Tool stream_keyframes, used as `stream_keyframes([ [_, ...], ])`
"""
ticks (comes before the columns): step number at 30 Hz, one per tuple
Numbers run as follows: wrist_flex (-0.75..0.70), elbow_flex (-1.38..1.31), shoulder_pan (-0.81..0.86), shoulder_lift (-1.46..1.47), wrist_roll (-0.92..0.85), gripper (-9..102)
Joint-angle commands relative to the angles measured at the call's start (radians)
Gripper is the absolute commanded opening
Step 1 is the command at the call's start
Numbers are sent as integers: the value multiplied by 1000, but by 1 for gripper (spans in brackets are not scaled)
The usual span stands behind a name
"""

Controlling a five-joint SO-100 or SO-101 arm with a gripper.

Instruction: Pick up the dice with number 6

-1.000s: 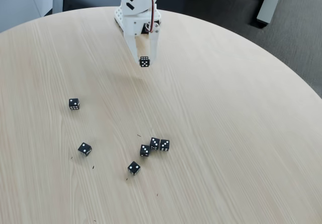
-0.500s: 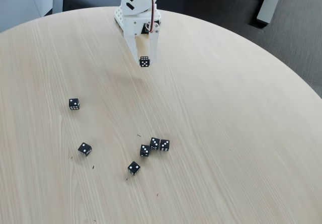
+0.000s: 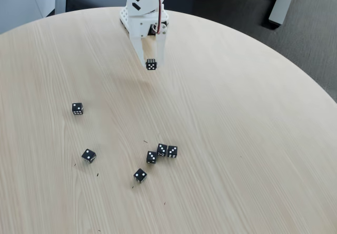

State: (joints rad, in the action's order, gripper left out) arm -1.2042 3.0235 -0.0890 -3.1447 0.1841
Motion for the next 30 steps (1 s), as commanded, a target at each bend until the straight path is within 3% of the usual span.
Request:
stream_keyframes([
  [1, 6, -5, -5, -8, 8, 1],
  [30, 6, -5, 6, -8, 8, 4],
])
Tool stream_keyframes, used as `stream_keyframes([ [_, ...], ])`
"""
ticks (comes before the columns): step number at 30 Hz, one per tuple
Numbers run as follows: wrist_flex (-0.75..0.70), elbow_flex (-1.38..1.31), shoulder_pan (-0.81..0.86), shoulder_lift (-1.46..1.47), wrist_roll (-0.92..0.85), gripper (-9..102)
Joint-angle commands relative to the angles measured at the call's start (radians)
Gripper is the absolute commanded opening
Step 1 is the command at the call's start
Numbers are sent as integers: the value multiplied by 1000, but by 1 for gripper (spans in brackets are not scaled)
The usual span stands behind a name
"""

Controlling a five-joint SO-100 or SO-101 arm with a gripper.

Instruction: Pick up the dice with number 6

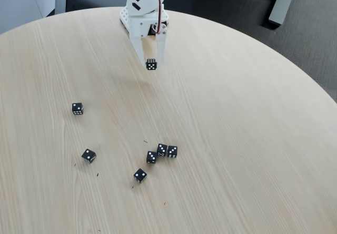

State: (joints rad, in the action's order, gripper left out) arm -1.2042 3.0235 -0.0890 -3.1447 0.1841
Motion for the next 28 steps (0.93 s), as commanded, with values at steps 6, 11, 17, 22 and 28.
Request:
stream_keyframes([
  [6, 6, -5, 8, -8, 8, 0],
  [11, 6, -5, 9, -8, 8, 0],
  [17, 6, -5, 9, -8, 8, 0],
  [22, 6, -5, 9, -8, 8, 0],
  [28, 6, -5, 9, -8, 8, 0],
])
